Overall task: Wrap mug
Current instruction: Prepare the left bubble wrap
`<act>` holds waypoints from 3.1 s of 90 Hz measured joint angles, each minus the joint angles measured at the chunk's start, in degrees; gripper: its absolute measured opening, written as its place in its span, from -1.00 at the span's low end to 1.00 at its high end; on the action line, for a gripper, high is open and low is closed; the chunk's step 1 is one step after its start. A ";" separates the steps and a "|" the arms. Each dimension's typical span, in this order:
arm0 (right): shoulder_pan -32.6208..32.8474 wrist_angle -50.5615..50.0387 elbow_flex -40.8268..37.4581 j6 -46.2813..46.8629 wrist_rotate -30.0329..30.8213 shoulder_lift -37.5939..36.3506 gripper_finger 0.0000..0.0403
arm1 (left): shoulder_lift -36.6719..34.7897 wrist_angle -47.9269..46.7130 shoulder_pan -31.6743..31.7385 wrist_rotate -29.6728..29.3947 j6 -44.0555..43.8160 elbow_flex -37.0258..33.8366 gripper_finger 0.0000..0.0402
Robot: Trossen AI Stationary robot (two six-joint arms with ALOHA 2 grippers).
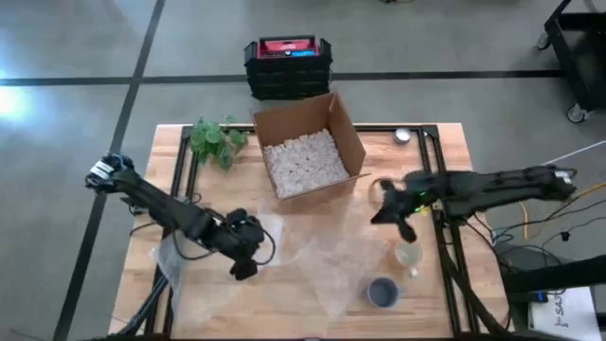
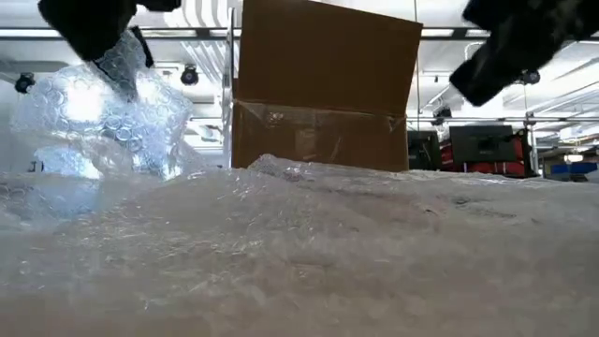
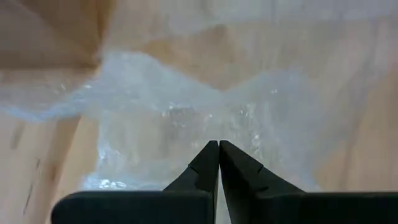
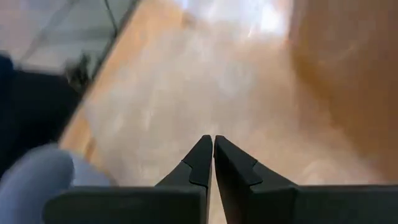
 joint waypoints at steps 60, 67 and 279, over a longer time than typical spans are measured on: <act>0.71 -2.27 2.75 -4.83 5.02 4.48 -0.99 | -4.27 -17.52 -3.63 7.44 -5.53 -0.51 0.19; 0.71 -2.35 2.73 -5.20 5.22 4.75 -0.99 | -3.36 -16.00 -4.38 3.02 -4.74 -1.92 0.26; 4.73 20.41 36.32 -17.03 37.60 47.63 -0.99 | -19.89 10.90 1.34 -29.07 2.96 -11.45 -1.00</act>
